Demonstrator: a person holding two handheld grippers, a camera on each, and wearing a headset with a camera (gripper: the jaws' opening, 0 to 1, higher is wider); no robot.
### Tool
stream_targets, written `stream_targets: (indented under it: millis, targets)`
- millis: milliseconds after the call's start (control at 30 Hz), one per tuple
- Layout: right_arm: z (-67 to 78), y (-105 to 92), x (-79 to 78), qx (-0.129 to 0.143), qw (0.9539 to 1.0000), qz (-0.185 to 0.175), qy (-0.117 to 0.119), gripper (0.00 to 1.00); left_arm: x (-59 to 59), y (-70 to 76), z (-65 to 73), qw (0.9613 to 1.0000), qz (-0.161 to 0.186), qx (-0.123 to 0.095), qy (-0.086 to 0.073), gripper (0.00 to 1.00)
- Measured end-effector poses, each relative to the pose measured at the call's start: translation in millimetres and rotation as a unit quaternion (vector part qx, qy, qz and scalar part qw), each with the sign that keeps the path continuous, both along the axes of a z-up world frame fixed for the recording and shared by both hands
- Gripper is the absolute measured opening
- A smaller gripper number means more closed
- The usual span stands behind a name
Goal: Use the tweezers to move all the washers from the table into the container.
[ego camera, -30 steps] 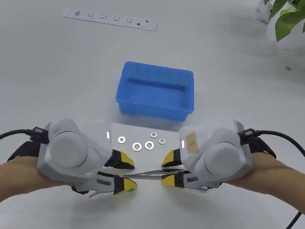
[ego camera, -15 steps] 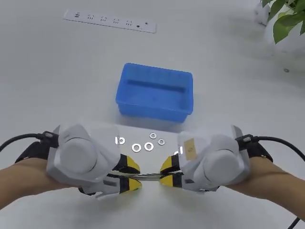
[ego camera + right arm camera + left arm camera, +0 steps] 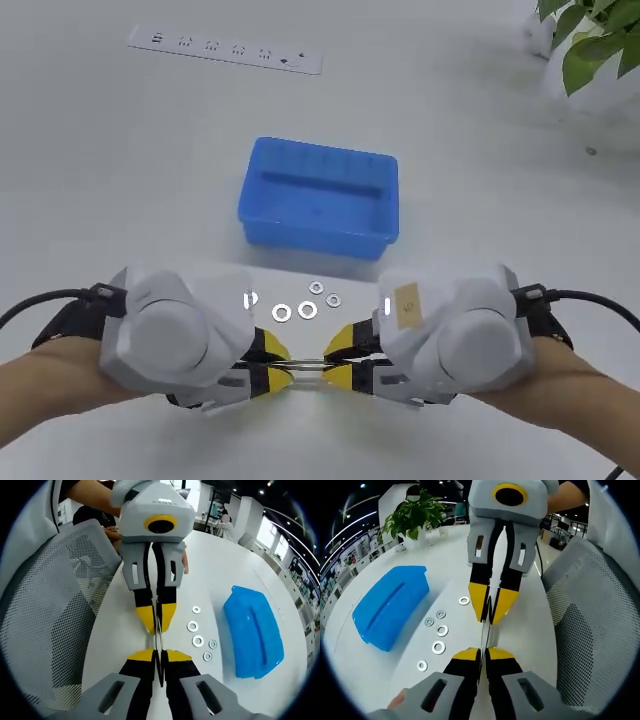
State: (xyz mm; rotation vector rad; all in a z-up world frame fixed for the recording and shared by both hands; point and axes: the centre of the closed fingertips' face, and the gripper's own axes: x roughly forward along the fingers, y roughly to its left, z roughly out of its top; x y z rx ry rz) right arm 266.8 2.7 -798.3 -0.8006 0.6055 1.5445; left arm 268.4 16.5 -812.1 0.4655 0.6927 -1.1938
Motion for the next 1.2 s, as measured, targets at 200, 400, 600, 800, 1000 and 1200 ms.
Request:
stream_targets:
  millis: [200, 400, 600, 800, 1000, 1200]
  targets:
    - [0.3, 3.1, -4.7, 0.004, 0.9999, 0.011, -0.006, 0.08, -7.7, 3.1, 7.1, 1.0000, 0.000, 0.002, 0.002, 0.08]
    - [6.1, 7.5, -5.9, 0.023, 0.9996, 0.008, -0.015, 0.08, -7.6, 3.1, 38.2, 0.9979, 0.030, -0.052, 0.024, 0.07]
    - [9.8, 9.6, -2.9, 0.036, 0.9991, -0.002, -0.020, 0.08, -4.9, 1.0, 46.8, 0.9989, 0.023, -0.040, -0.001, 0.07]
    - [17.3, 10.6, 1.4, 0.056, 0.9981, -0.009, -0.026, 0.08, -3.1, -4.3, 62.9, 0.9981, 0.029, -0.052, -0.015, 0.05]
    - [23.5, 13.6, 4.1, 0.082, 0.9961, -0.026, -0.019, 0.08, 2.0, -4.2, 73.2, 0.9972, 0.041, -0.056, -0.027, 0.05]
    - [26.0, 15.4, 2.4, 0.102, 0.9941, -0.035, -0.005, 0.08, 8.7, -12.6, 80.4, 0.9954, 0.049, -0.076, -0.033, 0.10]
